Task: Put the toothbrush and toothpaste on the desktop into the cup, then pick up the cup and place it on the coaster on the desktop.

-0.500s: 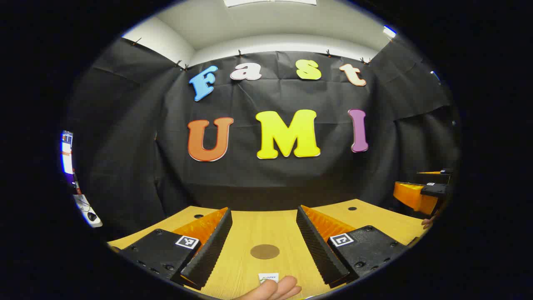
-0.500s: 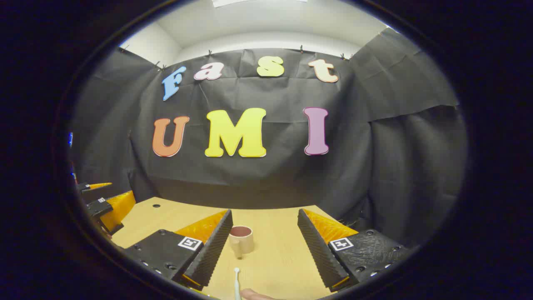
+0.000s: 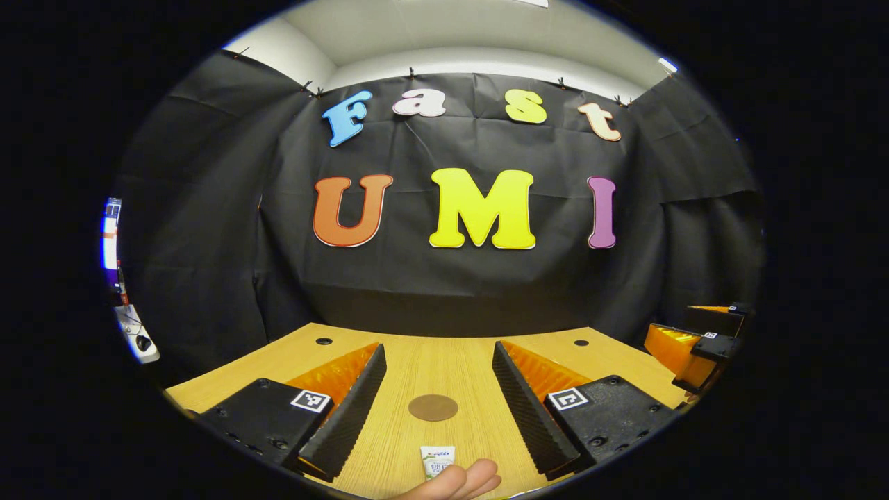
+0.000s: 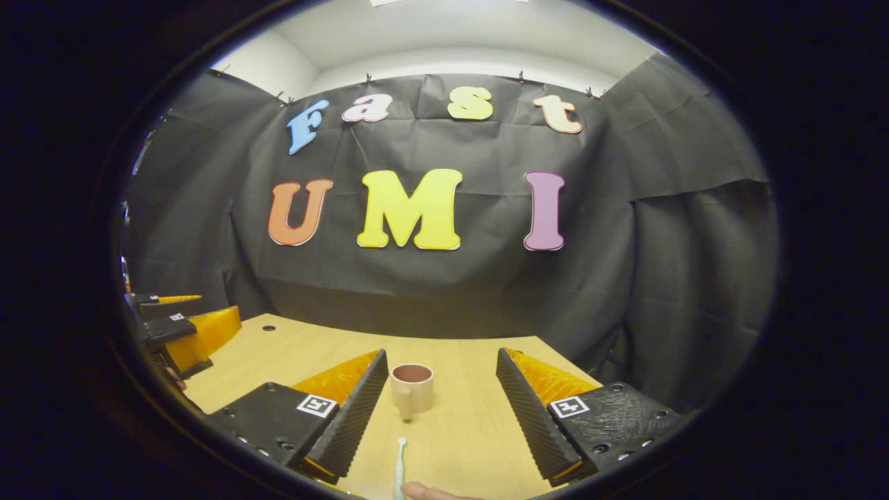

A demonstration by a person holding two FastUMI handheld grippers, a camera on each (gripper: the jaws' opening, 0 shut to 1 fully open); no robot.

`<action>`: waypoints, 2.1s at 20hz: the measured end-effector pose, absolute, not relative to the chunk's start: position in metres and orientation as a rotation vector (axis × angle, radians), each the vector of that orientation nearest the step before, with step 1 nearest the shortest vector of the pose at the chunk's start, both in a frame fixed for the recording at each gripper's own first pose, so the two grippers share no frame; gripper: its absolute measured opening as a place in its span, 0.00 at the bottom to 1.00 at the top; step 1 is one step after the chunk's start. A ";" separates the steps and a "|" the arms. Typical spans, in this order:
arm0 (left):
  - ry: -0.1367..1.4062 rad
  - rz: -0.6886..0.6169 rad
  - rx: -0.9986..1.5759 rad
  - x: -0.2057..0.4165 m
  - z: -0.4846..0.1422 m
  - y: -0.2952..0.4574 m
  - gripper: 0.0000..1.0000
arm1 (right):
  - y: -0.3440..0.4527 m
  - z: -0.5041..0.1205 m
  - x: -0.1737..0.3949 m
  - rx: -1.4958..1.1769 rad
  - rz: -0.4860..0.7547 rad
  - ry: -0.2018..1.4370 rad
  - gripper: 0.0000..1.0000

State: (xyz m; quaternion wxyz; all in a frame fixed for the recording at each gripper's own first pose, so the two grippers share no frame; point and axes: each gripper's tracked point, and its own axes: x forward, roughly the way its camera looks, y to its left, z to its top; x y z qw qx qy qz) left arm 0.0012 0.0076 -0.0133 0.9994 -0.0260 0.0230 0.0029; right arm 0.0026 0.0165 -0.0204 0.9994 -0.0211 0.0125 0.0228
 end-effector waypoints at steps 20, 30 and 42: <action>0.032 0.005 -0.007 0.007 -0.016 0.003 0.97 | 0.035 -0.104 0.017 -0.108 0.092 0.197 0.96; 0.042 0.014 -0.005 0.009 -0.019 0.009 0.97 | 0.057 -0.231 0.025 -0.108 0.154 0.537 0.90; 0.120 0.004 -0.050 0.012 -0.041 0.009 0.97 | 0.066 -0.272 0.015 -0.034 0.175 0.704 0.23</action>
